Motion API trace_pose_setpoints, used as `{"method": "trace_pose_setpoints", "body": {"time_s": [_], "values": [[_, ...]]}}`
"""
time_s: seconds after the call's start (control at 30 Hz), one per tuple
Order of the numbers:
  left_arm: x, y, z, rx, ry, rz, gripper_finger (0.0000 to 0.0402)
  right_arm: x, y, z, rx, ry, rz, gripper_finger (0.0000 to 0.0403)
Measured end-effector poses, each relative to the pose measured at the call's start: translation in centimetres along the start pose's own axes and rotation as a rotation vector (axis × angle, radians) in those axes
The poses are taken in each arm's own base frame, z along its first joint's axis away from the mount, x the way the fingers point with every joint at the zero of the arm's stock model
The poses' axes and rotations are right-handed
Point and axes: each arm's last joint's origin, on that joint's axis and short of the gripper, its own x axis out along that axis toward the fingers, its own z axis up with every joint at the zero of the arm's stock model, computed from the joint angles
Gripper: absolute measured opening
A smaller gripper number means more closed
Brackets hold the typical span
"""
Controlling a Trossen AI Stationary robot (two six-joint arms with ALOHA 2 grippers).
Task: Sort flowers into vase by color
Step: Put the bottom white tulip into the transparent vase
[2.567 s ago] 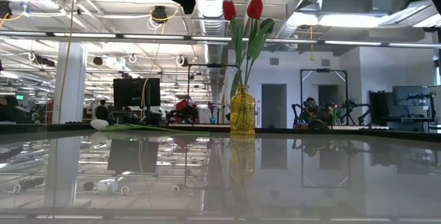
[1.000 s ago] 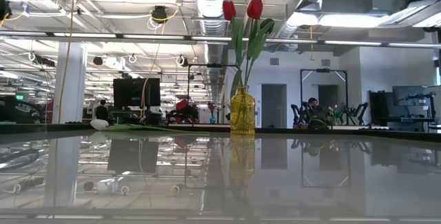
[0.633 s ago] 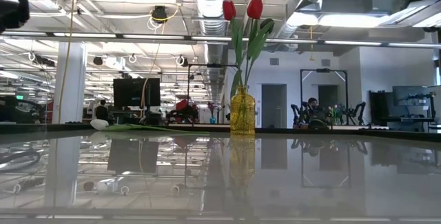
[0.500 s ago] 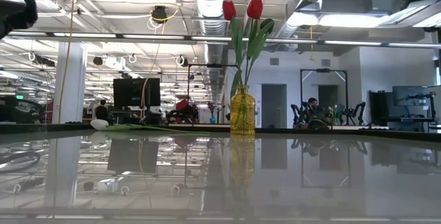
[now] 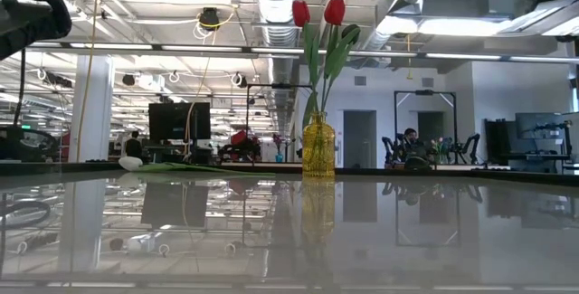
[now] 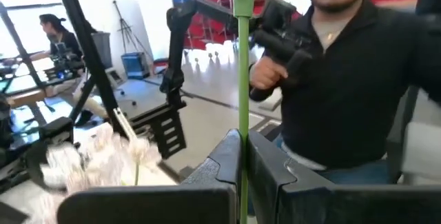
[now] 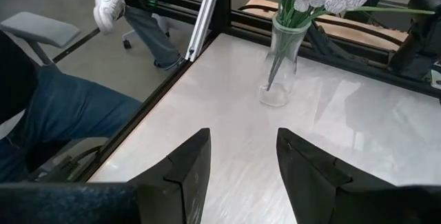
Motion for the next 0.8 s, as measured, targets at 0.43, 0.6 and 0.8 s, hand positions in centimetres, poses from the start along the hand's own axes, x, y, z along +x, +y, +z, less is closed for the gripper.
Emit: {"method": "trace_pose_setpoints", "body": {"time_s": [0.43, 0.6, 0.8], "values": [[0.0, -0.3, -2.3, 0.044, 0.055, 0.083, 0.0000, 0.0, 0.0, 0.0, -0.016, 0.000, 0.000, 0.0191], [0.0, -0.4, -2.6, 0.020, 0.077, 0.073, 0.0000, 0.0, 0.1, 0.2, -0.026, -0.017, 0.001, 0.0191], [0.2, -0.5, -2.9, 0.024, 0.093, 0.077, 0.0000, 0.0, 1.4, 2.1, -0.112, -0.135, 0.019, 0.0191]]}}
